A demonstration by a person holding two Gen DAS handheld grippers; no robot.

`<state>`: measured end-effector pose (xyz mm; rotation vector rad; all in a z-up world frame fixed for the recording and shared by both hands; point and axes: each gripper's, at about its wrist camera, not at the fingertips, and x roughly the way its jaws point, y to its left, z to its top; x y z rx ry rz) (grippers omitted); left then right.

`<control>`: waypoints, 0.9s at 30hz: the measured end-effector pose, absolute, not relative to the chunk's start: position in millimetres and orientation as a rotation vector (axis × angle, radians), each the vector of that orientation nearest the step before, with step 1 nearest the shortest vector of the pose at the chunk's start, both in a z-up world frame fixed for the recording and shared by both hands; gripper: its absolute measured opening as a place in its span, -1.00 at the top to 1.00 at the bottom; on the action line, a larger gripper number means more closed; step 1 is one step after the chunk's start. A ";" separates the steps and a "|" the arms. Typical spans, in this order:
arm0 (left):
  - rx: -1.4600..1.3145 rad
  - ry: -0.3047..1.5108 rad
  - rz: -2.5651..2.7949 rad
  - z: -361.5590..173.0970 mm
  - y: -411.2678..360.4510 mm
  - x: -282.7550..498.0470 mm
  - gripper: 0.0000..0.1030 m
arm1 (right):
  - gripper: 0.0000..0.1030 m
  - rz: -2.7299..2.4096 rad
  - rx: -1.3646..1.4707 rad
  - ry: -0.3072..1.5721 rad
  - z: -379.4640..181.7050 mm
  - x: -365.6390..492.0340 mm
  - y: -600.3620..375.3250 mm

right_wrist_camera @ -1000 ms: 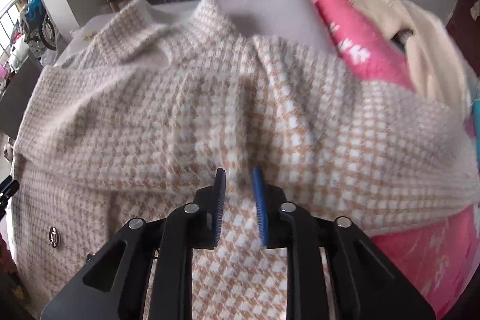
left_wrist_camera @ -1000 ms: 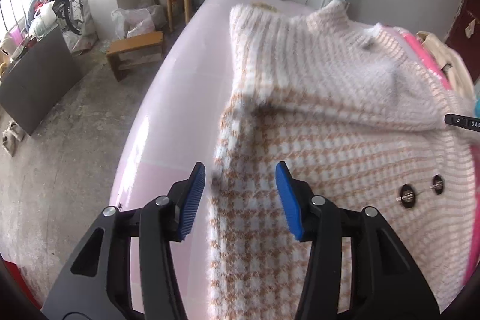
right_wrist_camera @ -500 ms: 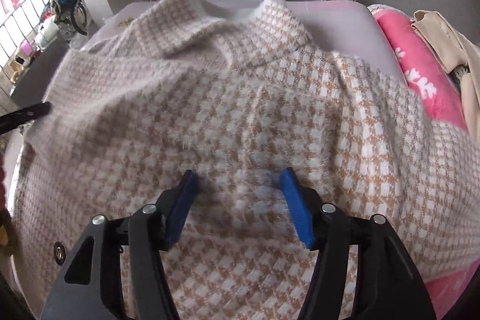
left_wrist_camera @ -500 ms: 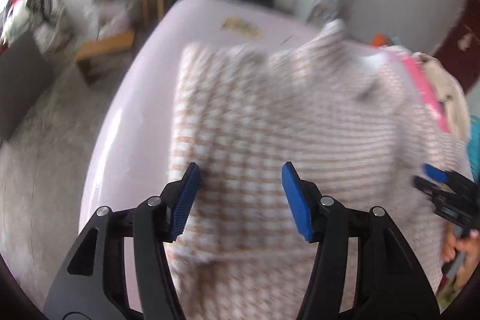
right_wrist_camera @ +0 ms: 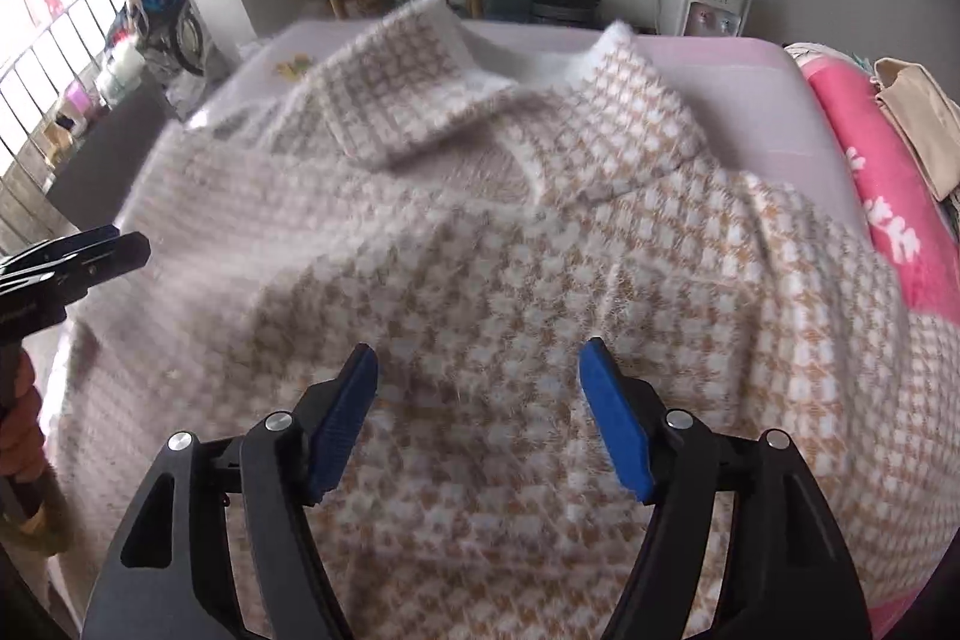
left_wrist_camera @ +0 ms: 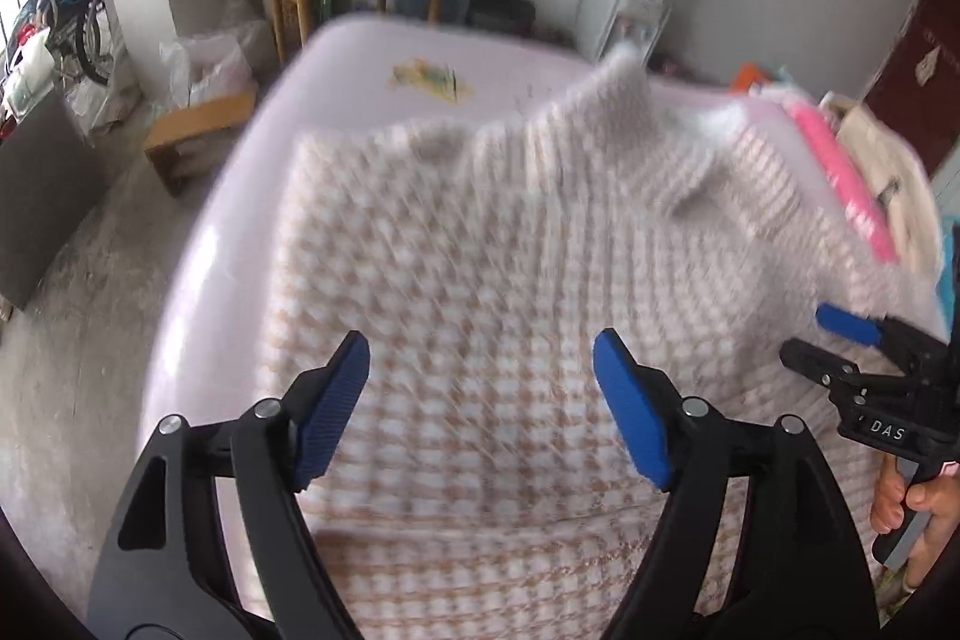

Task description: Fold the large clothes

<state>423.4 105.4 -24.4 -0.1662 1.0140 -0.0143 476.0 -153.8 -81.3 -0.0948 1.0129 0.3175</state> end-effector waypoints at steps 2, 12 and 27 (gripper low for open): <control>-0.146 1.049 0.016 -42.3 101.2 424.8 -0.45 | -0.39 0.306 -0.174 0.987 -84.0 470.6 -146.3; -0.043 0.997 -0.009 -30.0 73.5 397.5 -0.65 | -0.61 0.240 -0.247 0.985 -77.2 425.6 -168.4; -0.035 1.020 0.041 -47.5 67.0 401.9 -0.79 | -0.61 0.155 -0.014 0.983 -17.0 383.2 -275.6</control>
